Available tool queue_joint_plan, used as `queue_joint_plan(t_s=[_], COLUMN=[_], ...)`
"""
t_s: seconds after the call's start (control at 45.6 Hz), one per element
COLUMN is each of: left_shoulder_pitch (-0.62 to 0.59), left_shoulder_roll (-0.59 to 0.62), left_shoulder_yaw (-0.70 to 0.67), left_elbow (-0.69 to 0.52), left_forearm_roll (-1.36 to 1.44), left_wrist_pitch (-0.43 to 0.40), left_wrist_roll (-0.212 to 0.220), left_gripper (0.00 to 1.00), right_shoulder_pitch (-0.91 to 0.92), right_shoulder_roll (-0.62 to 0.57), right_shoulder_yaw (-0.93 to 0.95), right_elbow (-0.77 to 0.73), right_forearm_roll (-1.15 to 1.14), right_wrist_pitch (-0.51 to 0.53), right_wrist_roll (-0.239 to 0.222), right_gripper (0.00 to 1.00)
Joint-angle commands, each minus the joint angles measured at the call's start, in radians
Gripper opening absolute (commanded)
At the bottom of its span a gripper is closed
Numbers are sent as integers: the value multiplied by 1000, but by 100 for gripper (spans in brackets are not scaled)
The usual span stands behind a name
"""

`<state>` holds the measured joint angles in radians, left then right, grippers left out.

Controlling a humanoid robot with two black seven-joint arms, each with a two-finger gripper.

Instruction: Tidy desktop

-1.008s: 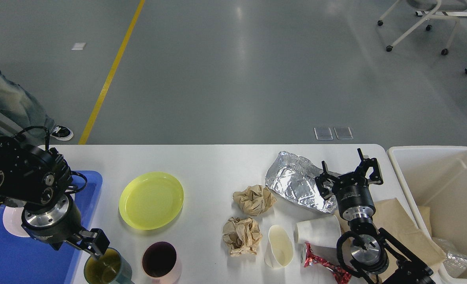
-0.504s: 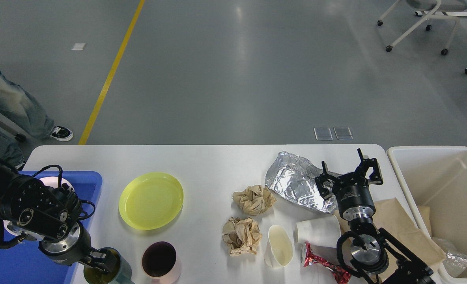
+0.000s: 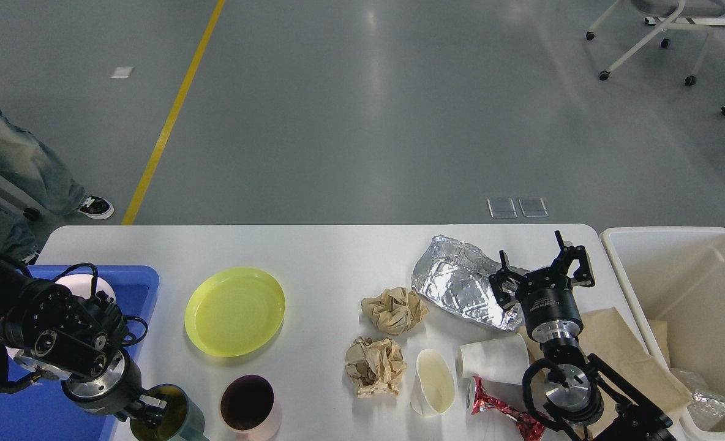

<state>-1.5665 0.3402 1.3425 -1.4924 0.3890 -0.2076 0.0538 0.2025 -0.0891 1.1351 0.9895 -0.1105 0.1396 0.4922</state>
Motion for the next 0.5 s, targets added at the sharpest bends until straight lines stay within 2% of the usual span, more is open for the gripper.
queue_joint_plan(t_s=[0.0, 0.066, 0.373, 0.482], left_shoulder_pitch=[-3, -4, -15, -41], left_shoulder_roll=[5, 6, 16, 23], left_shoulder_yaw=[4, 9, 10, 17], left_elbow=[1, 1, 1, -3], left_forearm_roll=[-4, -4, -27, -27], left_wrist_pitch=[-3, -6, -9, -38], left_wrist_roll=[3, 6, 8, 6], left_gripper=[10, 0, 0, 0], right_shoulder_pitch=[0, 0, 0, 0], right_shoulder_roll=[0, 0, -1, 0], right_shoulder_yaw=[0, 0, 0, 0], right_elbow=[0, 0, 0, 0], right_forearm_roll=[0, 0, 0, 0], right_wrist_pitch=[0, 0, 0, 0], right_wrist_roll=[-1, 0, -1, 0], right_gripper=[100, 100, 100, 100])
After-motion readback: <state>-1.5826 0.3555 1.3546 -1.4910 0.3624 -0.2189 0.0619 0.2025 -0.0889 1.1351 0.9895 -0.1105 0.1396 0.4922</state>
